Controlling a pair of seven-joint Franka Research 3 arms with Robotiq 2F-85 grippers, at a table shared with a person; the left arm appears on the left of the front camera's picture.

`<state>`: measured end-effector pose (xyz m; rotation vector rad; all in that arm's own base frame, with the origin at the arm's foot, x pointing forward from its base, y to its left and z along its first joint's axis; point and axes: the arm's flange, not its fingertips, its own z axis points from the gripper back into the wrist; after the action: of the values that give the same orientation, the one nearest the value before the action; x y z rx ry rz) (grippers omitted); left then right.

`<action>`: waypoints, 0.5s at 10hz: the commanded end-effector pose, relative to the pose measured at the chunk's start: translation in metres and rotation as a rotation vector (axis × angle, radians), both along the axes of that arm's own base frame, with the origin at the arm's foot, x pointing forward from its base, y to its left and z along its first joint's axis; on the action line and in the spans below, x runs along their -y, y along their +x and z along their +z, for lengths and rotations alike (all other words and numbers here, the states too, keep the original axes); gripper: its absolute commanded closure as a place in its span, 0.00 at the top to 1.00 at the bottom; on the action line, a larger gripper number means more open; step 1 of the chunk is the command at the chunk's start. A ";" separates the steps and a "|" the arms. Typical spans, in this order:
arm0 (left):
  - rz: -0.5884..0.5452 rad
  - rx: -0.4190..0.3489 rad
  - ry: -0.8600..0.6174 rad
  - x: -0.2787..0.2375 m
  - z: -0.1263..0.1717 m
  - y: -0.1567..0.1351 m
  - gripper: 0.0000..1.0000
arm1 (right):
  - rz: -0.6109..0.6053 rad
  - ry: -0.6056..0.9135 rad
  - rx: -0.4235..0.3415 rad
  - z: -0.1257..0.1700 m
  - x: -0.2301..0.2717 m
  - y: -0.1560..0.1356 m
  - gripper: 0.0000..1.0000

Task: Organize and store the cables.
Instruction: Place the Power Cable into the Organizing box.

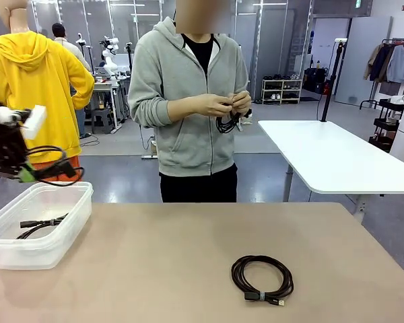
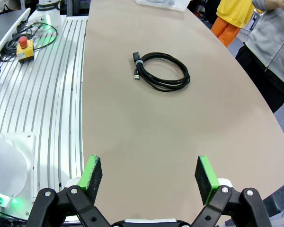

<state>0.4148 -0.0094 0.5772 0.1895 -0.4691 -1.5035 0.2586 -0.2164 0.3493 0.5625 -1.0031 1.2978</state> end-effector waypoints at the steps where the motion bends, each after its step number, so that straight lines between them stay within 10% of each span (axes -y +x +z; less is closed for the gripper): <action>1: 0.011 0.036 0.037 -0.032 0.003 0.017 0.17 | -0.017 0.012 -0.012 0.004 -0.002 0.001 1.00; 5: 0.064 -0.061 0.040 -0.068 -0.047 0.061 0.17 | -0.017 0.012 -0.012 0.004 -0.002 0.001 1.00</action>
<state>0.4587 0.0556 0.5336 0.1837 -0.3686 -1.4627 0.2585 -0.2164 0.3493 0.5624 -1.0031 1.2976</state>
